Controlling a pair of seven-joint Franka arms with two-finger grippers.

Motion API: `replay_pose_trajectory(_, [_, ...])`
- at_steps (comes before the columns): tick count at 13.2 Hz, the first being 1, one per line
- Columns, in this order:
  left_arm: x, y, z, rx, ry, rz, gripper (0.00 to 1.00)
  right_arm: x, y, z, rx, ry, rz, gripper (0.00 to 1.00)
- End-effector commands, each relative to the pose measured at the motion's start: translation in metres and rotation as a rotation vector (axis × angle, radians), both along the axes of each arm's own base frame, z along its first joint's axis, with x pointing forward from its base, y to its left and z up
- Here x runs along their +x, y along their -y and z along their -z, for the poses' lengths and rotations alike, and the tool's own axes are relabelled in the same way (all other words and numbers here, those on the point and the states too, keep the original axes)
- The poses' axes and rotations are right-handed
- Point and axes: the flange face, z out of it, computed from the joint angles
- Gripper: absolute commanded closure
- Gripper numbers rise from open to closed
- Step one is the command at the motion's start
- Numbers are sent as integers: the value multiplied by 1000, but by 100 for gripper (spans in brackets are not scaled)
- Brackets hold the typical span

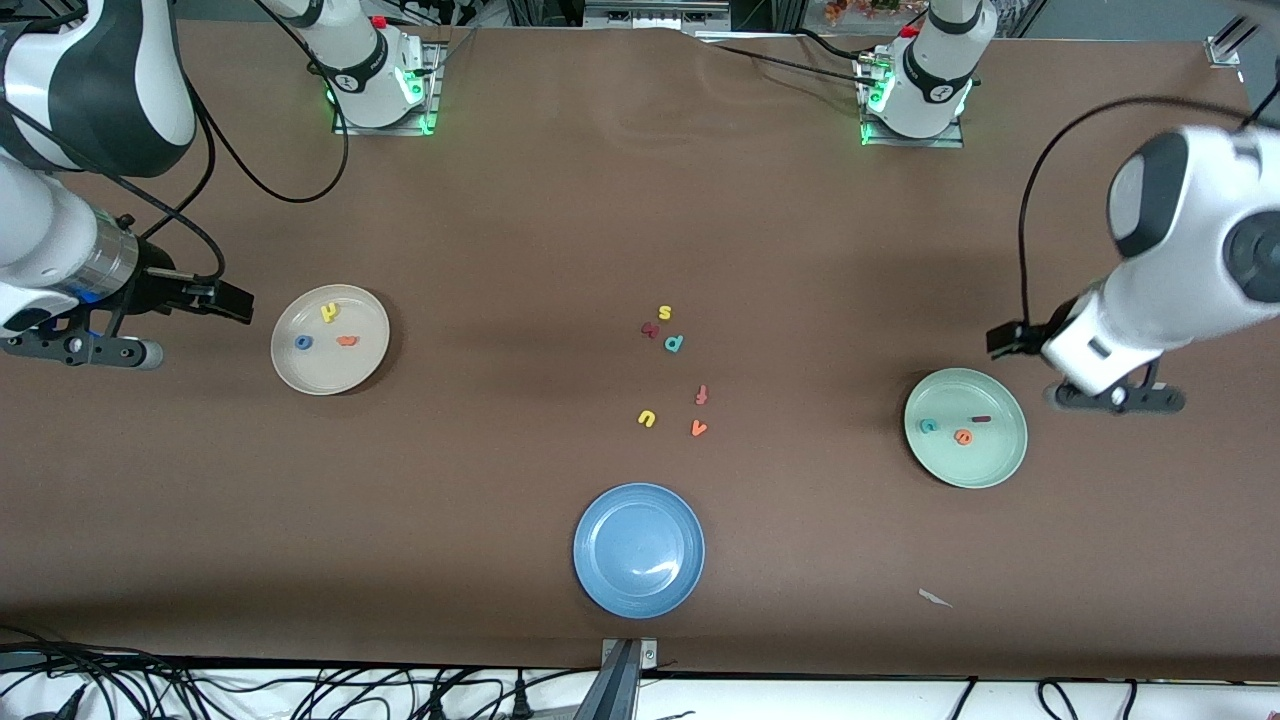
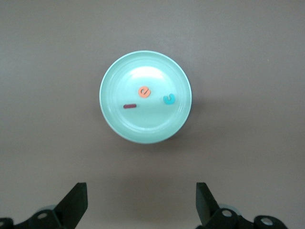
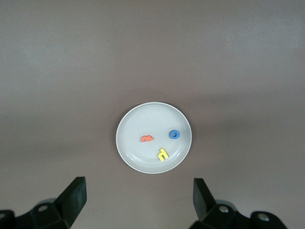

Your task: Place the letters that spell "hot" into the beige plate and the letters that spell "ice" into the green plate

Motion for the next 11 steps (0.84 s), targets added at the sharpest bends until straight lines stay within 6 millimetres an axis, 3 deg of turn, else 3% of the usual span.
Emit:
replay_pose_trajectory(1, [-45, -1, -39, -33, 5, -17, 0, -3, -1, -8, -5, 8, -5, 1])
replay_pose_trajectory(4, [-68, 1, -86, -42, 49, 14, 0, -3, -2, -8, -5, 10, -6, 1])
replay_pose_trajectory(6, [-75, 3, -104, -47, 84, 34, 0, -3, -2, -8, -3, 9, -6, 1])
replay_pose_trajectory(11, [-73, 2, -110, -50, 114, 35, 0, -2, -6, -4, -1, -1, -30, 0])
